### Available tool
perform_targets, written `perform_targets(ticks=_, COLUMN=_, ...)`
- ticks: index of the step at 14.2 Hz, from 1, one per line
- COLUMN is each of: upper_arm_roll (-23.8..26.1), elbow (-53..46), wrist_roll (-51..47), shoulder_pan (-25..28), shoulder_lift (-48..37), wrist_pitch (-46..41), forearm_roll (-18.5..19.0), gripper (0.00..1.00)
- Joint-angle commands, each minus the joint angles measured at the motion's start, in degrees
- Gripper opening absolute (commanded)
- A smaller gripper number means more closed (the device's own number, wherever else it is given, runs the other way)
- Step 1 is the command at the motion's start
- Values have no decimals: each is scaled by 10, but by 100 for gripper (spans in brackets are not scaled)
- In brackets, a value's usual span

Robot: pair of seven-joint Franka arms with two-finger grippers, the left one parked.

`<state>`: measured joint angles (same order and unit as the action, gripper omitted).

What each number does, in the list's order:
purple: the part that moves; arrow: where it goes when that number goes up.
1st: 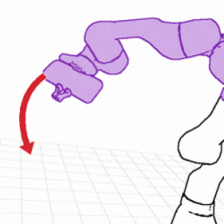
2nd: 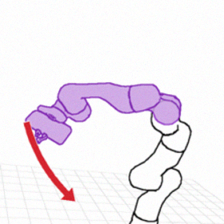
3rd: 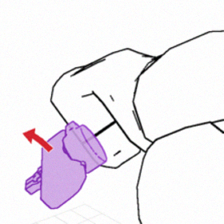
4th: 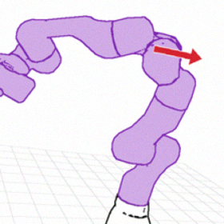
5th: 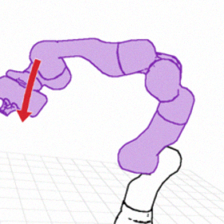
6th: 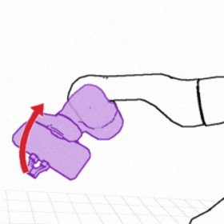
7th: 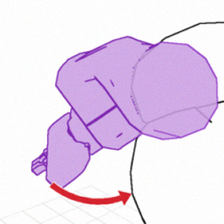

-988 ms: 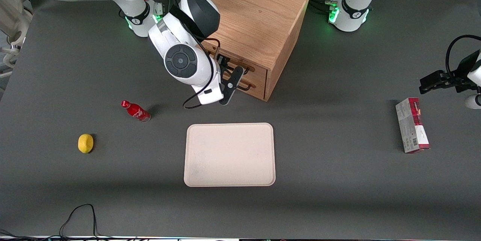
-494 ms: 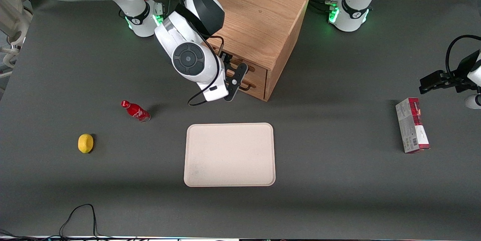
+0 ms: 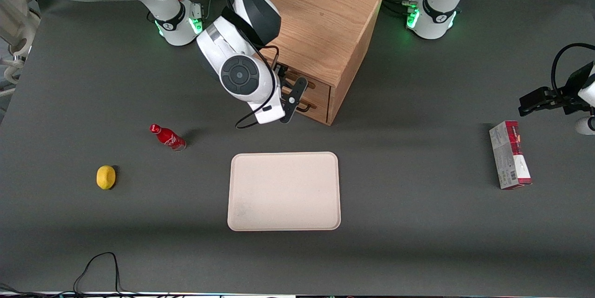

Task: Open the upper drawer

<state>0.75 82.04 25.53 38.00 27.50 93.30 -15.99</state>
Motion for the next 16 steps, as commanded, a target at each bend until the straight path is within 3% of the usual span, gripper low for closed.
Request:
perform_targets(ticks=1, upper_arm_roll=-6, elbow=11, wrist_roll=14, shoulder_pan=5, shoulder_lift=-7, wrist_pitch=4, forearm_roll=-11, gripper=100)
perform_targets(ticks=16, upper_arm_roll=-11, elbow=45, wrist_roll=65, shoulder_pan=-2, shoulder_lift=-1, wrist_pitch=62, forearm_roll=-11, gripper=100)
